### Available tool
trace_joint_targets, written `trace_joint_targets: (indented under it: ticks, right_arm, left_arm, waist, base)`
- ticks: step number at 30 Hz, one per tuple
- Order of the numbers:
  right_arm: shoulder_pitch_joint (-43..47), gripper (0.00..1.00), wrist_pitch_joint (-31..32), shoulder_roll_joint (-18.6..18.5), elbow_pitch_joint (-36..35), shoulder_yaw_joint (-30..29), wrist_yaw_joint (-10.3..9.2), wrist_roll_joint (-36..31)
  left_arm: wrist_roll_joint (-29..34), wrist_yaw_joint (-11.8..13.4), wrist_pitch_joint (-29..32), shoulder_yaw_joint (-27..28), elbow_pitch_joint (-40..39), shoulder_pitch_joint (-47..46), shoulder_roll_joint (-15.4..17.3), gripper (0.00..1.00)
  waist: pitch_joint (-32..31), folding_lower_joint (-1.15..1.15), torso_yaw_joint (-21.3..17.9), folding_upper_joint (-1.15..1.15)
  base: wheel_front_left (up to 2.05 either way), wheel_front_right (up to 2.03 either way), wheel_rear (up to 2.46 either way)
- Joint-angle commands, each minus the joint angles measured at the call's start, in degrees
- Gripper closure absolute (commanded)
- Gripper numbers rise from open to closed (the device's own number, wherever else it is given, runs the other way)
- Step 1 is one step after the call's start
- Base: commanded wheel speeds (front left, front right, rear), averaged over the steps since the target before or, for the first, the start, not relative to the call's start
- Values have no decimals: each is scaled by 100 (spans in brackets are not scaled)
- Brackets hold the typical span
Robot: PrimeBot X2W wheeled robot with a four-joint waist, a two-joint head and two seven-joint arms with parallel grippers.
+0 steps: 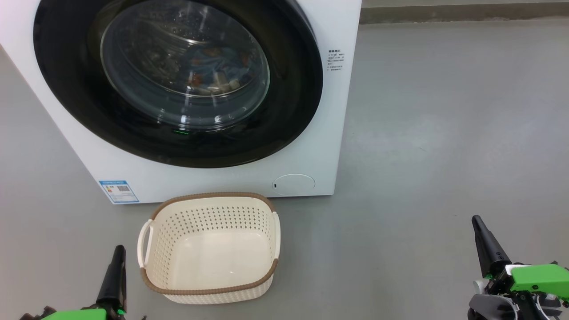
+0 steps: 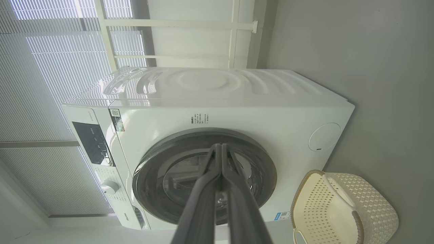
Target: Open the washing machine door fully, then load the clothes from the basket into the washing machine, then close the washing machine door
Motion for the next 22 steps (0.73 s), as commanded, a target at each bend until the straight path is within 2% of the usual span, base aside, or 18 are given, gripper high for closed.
trace_joint_targets:
  ticks: [1,22]
  right_arm:
    - [-296,100,36,-58,-139,109,2,-23]
    - [-297,100,39,-55,-139,105,2,-26]
  left_arm:
    - [-52,3,36,187,-86,-245,48,100]
    - [-53,3,36,187,-86,-245,48,100]
  waist:
    - [0,0,0,0]
    - [0,0,0,0]
  base:
    - [0,0,0]
    - [0,0,0]
